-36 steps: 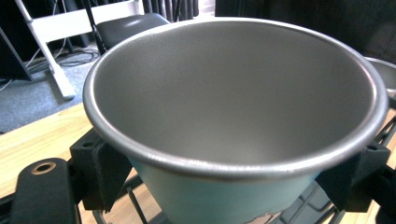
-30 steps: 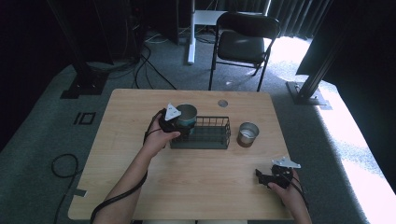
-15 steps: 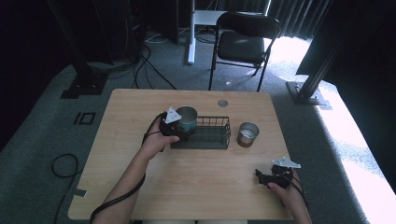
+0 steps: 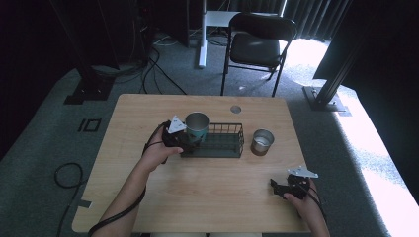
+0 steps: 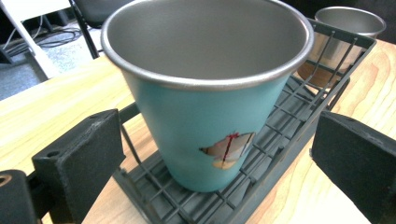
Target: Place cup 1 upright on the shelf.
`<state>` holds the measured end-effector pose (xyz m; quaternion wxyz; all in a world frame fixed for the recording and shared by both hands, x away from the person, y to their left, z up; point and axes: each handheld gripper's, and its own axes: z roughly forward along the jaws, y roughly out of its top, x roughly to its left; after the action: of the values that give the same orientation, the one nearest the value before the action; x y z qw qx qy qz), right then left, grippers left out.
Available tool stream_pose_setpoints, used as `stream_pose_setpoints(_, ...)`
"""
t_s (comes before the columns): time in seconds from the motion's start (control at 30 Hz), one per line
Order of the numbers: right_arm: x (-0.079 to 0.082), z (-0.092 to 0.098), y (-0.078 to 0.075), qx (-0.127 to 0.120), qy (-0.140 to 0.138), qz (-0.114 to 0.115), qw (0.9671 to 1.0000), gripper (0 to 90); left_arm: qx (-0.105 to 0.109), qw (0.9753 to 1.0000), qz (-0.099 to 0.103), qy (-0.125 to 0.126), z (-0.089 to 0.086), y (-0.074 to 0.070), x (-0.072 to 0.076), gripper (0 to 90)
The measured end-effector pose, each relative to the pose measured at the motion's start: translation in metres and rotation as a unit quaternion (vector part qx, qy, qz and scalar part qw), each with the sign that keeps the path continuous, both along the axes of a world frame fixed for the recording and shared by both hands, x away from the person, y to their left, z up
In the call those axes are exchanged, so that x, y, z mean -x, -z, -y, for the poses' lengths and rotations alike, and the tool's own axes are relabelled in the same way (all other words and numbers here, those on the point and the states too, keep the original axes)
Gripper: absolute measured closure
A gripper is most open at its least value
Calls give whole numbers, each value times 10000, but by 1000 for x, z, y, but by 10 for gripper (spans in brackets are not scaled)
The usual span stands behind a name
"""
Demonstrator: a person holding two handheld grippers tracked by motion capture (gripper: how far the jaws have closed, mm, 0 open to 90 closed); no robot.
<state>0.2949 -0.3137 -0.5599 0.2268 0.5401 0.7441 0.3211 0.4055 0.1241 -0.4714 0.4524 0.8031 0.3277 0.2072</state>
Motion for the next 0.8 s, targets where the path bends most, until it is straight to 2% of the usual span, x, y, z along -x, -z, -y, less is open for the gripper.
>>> stream_pose_setpoints(0.53,0,0,0,1,0,0,10000,111,-33,9999,-96,-135,-30,5,17,31)
stream_pose_setpoints(0.8,0,0,0,0,-1,-1,10000,111,-75,9994,-175,-288,-53,12,28,30)
